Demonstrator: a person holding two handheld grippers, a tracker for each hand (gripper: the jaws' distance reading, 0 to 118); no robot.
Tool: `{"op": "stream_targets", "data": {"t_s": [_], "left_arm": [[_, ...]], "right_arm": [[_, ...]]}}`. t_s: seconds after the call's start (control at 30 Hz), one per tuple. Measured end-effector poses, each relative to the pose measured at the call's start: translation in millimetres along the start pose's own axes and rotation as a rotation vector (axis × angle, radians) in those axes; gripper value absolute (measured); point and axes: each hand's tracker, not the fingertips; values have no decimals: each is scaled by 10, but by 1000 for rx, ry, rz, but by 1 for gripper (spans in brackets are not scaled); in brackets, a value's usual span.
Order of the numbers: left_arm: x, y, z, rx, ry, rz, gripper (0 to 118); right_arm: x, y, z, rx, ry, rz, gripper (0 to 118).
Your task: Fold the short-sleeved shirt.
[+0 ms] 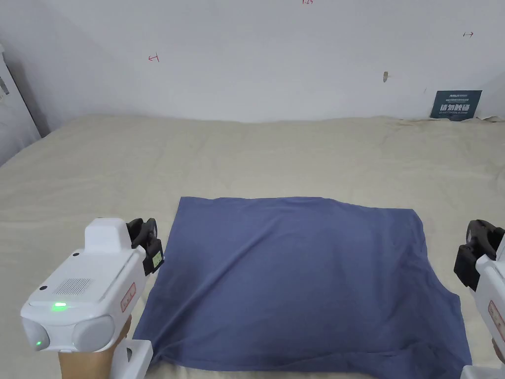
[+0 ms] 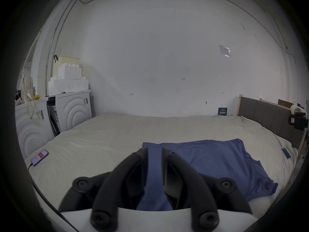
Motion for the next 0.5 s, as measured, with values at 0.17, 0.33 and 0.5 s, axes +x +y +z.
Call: {"op": "stream_targets", "data": {"t_s": [0.17, 0.33, 0.5], "left_arm": [[54, -76, 17, -4, -10, -18, 0], [49, -108, 21, -18, -6, -3, 0], [48, -115, 28, -21, -9, -17, 0]], "right_arm": [[-8, -37, -7, 25, 5, 12, 0], [7, -52, -13, 34, 5, 16, 0], [-12, -36, -16, 40, 1, 15, 0]]}}
